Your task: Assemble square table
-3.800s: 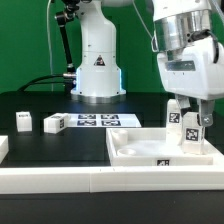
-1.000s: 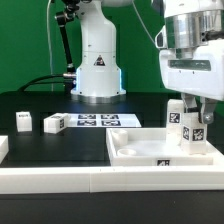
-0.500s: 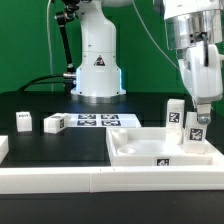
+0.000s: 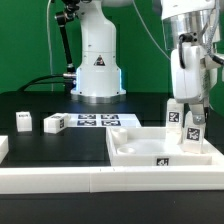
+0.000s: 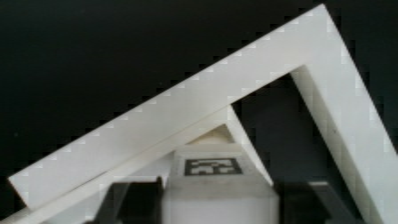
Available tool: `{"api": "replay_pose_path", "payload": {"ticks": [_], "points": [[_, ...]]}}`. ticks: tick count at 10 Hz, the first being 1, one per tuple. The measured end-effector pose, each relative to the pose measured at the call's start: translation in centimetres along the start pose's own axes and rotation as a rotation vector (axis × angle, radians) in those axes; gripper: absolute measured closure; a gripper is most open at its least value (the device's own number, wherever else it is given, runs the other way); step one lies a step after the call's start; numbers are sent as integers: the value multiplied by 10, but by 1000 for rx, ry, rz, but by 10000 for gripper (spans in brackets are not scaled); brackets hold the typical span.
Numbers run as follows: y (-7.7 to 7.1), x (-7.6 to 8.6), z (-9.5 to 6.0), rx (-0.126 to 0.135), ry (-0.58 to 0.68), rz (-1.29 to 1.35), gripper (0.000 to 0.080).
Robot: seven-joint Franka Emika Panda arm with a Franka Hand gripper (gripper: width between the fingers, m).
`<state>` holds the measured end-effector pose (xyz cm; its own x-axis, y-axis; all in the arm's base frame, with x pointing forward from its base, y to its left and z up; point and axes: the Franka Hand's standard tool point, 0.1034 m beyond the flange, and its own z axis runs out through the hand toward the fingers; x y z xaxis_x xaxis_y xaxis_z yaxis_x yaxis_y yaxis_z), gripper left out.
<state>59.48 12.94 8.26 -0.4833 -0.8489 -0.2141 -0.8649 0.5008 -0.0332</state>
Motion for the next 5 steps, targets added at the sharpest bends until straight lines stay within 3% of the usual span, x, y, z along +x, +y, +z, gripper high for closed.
{"api": "replay_pose_path", "payload": {"ticks": [1, 2, 3, 4, 5], "points": [[0, 0, 0, 1, -3, 6, 509], [0, 0, 0, 1, -4, -6, 429], [0, 0, 0, -1, -3, -44, 429], [0, 2, 0, -5, -2, -91, 252], [2, -1, 2, -2, -1, -98, 168]]}}
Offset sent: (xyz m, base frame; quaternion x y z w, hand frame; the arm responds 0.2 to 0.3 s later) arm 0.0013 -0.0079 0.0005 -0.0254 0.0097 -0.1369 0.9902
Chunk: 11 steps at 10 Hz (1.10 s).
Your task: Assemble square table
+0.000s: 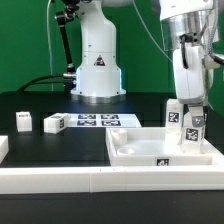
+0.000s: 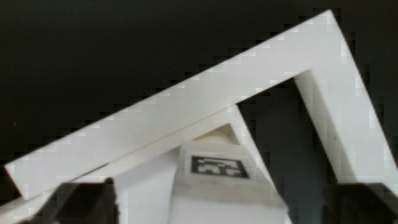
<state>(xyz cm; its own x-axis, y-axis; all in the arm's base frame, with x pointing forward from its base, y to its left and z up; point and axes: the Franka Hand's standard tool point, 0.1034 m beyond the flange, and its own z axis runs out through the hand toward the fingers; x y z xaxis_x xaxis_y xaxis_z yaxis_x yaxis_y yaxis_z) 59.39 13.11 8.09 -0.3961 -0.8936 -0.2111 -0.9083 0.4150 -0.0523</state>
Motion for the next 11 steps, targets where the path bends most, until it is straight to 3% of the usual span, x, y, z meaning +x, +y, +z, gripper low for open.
{"api": "replay_pose_path", "payload": {"ticks": [5, 6, 11], "points": [[0, 0, 1, 4, 5, -378, 151], [5, 3, 1, -57, 18, -505, 151], [-1, 10, -2, -86, 34, -954, 151]]}}
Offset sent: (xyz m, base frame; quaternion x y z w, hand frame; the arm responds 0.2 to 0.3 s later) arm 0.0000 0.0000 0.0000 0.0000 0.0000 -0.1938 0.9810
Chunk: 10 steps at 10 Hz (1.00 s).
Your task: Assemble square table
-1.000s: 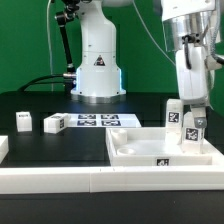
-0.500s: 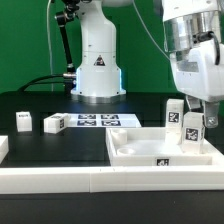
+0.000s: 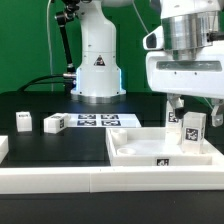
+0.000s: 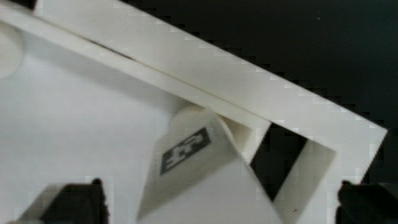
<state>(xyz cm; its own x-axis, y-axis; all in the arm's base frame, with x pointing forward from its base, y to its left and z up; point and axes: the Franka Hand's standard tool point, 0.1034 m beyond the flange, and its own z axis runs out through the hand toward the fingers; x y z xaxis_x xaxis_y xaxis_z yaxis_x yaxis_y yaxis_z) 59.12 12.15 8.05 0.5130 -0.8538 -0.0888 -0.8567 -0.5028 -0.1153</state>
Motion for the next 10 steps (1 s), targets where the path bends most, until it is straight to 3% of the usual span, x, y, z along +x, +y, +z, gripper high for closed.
{"api": "replay_pose_path", "payload": {"ticks": [3, 5, 8, 9, 10], "points": [[1, 1, 0, -14, 13, -221, 151], [2, 2, 0, -41, 30, -421, 151], [3, 2, 1, -42, 31, -473, 160], [3, 2, 1, -42, 31, -473, 330], [3, 2, 1, -42, 31, -465, 330]]}}
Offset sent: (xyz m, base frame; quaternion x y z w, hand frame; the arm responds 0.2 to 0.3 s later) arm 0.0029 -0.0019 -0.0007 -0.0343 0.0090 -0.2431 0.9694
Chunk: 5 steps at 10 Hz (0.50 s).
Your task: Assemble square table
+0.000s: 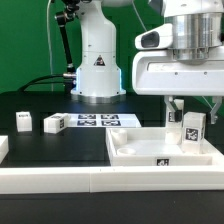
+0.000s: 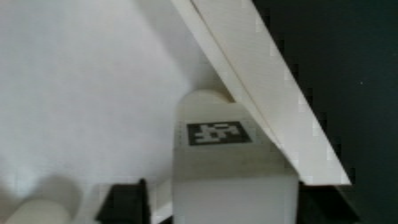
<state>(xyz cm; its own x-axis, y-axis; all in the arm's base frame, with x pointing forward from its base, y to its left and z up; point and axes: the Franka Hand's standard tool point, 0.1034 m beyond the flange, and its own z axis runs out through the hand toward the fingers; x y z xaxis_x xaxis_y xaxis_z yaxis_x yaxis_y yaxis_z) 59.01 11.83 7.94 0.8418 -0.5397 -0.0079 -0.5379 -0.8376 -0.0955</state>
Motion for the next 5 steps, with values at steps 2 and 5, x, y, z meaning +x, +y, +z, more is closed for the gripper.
{"api": "replay_pose_path", "payload": {"ticks": [2, 5], "points": [[0, 0, 0, 0, 0, 14, 510], [3, 4, 0, 32, 12, 233, 510]]}}
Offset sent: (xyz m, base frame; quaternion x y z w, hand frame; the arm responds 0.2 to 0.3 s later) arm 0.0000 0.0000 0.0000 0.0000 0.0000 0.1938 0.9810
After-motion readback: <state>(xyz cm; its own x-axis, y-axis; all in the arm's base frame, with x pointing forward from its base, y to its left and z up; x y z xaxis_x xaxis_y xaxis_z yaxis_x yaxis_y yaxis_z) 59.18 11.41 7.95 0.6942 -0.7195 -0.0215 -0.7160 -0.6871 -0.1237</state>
